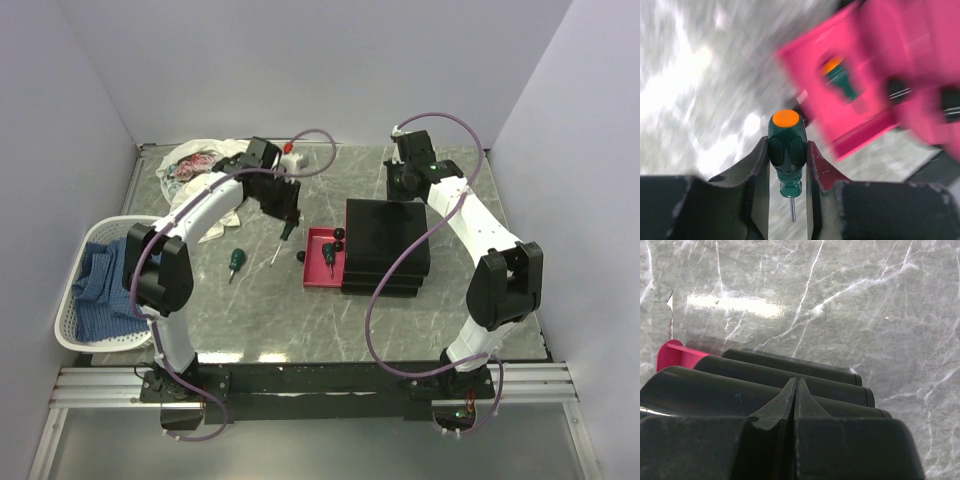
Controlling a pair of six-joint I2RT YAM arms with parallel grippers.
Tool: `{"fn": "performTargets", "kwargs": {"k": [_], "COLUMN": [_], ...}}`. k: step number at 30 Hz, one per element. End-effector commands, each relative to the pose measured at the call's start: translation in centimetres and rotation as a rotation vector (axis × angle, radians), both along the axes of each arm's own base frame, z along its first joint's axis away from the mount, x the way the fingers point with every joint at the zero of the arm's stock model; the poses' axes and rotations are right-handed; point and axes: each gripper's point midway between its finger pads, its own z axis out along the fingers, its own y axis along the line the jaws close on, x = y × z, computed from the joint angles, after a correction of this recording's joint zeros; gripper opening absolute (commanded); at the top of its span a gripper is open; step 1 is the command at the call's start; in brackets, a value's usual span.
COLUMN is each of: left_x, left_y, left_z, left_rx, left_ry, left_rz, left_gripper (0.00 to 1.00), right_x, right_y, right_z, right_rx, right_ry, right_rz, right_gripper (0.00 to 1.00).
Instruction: Sort the tools into containers
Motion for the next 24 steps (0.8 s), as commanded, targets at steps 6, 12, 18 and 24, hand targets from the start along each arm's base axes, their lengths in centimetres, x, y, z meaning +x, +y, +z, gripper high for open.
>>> {"fn": "performTargets", "kwargs": {"k": [6,12,18,24], "left_x": [0.0,0.1,-0.6,-0.5], "left_y": [-7.2,-9.5,-11.2,-11.2], "left_z": [1.8,0.7,-0.3,-1.9], "left_rx": [-0.297,-0.316,-0.314,-0.272], "left_ry": [0.165,0.200,0.227,0.240], "left_rz": [-0.064,-0.068,-0.085,-0.058], "left_gripper": [0.02,0.02,0.02,0.04], "right_x": [-3.1,-4.0,-4.4,-4.4], "right_y": [0.6,-0.3,-0.4,-0.5], "right_z": [-0.9,-1.1,-1.2,-1.2], "right_rx": [-0.011,-0.037,-0.039,-0.042], "right_ry": [0.094,0.093,0.093,0.093], "right_rz": [0.051,0.033,0.032,0.032], "right_gripper": [0.00,0.00,0.00,0.00]}}
